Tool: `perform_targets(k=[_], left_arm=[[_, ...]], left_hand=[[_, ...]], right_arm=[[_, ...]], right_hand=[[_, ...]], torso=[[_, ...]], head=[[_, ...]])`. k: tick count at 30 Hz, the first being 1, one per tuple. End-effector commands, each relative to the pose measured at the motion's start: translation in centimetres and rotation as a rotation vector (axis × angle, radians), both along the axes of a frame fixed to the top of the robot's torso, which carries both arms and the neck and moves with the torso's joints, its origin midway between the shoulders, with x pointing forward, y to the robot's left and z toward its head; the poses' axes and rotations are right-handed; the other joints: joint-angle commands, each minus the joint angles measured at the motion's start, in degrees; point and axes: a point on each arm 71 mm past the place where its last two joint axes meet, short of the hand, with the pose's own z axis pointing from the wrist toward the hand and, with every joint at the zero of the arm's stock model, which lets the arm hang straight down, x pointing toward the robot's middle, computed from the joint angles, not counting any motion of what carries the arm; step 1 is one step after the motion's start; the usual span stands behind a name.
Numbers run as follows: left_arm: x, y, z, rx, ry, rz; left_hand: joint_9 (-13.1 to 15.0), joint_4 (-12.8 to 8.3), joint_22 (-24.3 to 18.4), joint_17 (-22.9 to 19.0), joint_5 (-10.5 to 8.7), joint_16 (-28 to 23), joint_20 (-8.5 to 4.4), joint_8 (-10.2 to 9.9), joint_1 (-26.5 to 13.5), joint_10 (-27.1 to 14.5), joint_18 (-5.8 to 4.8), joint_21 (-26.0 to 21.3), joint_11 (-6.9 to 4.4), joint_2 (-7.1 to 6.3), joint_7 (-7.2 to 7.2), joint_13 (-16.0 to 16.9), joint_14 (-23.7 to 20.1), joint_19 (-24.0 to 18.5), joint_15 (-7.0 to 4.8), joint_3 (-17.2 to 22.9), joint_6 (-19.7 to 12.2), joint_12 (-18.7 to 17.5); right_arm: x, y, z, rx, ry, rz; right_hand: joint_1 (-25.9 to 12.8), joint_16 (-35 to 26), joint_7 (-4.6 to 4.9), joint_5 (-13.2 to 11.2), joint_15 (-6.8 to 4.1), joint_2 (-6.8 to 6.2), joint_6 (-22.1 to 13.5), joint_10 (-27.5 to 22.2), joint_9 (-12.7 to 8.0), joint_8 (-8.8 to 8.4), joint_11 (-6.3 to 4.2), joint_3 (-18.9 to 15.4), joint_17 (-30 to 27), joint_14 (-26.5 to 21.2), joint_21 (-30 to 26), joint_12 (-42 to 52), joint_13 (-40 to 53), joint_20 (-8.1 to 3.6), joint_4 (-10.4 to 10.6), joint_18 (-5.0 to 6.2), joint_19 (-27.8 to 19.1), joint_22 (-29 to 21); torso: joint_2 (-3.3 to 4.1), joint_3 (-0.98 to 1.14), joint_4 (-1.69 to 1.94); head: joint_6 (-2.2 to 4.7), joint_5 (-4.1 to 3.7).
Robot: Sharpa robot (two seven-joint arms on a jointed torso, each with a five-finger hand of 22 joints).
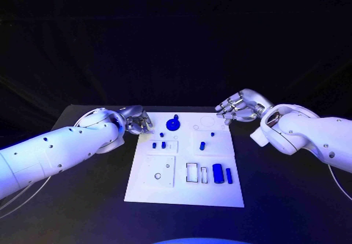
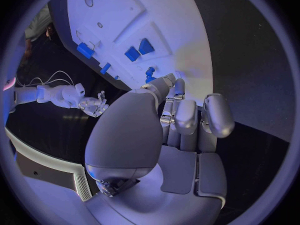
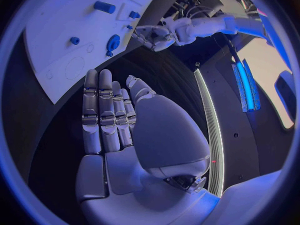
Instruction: Assemble the parts on the task board
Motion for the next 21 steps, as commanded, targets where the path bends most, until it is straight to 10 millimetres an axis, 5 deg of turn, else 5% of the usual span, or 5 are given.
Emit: perform_targets(k=[1,3,7,14,21], left_arm=[[-0.3,1.2,1.3,-0.399,0.046,0.136],[-0.9,1.7,1.7,-0.631,0.124,0.216],[-1.7,2.1,2.4,-0.901,0.188,0.236],[-2.9,2.1,3.4,-1.110,0.222,0.181],[-4.2,1.8,3.9,-1.198,0.259,0.173]], left_hand=[[-0.18,0.80,-3.33,-1.55,-0.19,-0.90,0.16,0.49,-1.54,-0.76,1.39,-3.02,0.37,0.12,0.32,0.21,-0.98,-2.11,0.29,0.07,1.00,0.13],[-0.27,1.44,-4.79,-2.17,-0.42,-1.18,0.28,0.59,-2.54,-1.00,1.71,-4.35,0.42,0.21,0.33,0.33,-1.30,-2.93,0.38,-0.37,1.16,0.22],[-0.84,1.05,-12.13,-20.52,-0.38,-13.63,0.72,0.47,-2.66,-3.12,3.20,-11.23,0.97,0.79,0.80,0.42,-8.99,-7.24,0.87,-0.54,0.46,0.09],[-1.24,0.84,-18.02,-22.69,-0.38,-15.78,1.17,0.63,-3.19,-5.19,4.32,-17.06,1.60,1.14,1.22,0.20,-10.44,-10.47,1.35,-1.41,0.17,-0.05],[-1.34,0.21,-18.50,-23.17,-0.31,-16.02,1.17,0.81,-2.50,-5.30,4.38,-17.64,1.55,1.78,1.20,0.25,-10.45,-10.39,1.30,-1.20,0.25,0.32]], right_arm=[[-0.2,1.2,-0.7,-0.435,-0.121,0.137],[-0.1,1.5,-1.0,-0.543,-0.159,0.154],[0.1,1.9,-1.6,-0.675,-0.210,0.159],[0.2,2.9,-2.6,-0.772,-0.248,0.163],[0.1,3.9,-3.2,-0.802,-0.254,0.185]], right_hand=[[0.41,3.32,-0.99,-1.74,-1.57,-0.15,1.65,2.60,0.33,0.46,-1.64,0.37,2.69,4.59,3.32,0.94,0.92,-1.91,-0.72,0.35,3.72,1.89],[-0.20,8.27,-1.34,-3.53,-2.15,-0.53,1.95,1.33,0.39,0.10,-1.78,1.43,6.36,5.02,6.06,-0.22,1.08,-2.83,-0.32,0.21,6.05,3.65],[-1.87,21.16,-1.23,-3.61,-2.25,-2.30,0.97,-0.60,0.37,-1.44,-1.70,4.41,16.02,4.76,11.44,-1.96,1.59,-3.27,1.18,-0.18,8.23,7.97],[-3.61,48.00,-0.86,-3.59,-1.81,-4.47,0.69,-2.94,0.92,-1.98,-1.05,8.80,42.13,5.21,39.92,-2.07,2.21,-3.28,2.75,-3.91,12.51,37.41],[-4.34,52.71,-1.18,-3.30,-1.94,-5.17,0.73,-2.62,1.36,-1.92,-1.18,10.98,46.32,4.96,48.93,-2.04,2.64,-3.05,2.85,-5.12,12.98,47.10]], torso=[[0.06,0.03,0.04],[0.14,-0.04,0.01],[0.12,-0.20,0.08],[0.27,-0.02,-0.05],[0.59,-0.02,-0.02]], head=[[0.80,-1.49],[0.98,-1.92],[1.19,-2.52],[1.08,-2.37],[0.70,-1.97]])
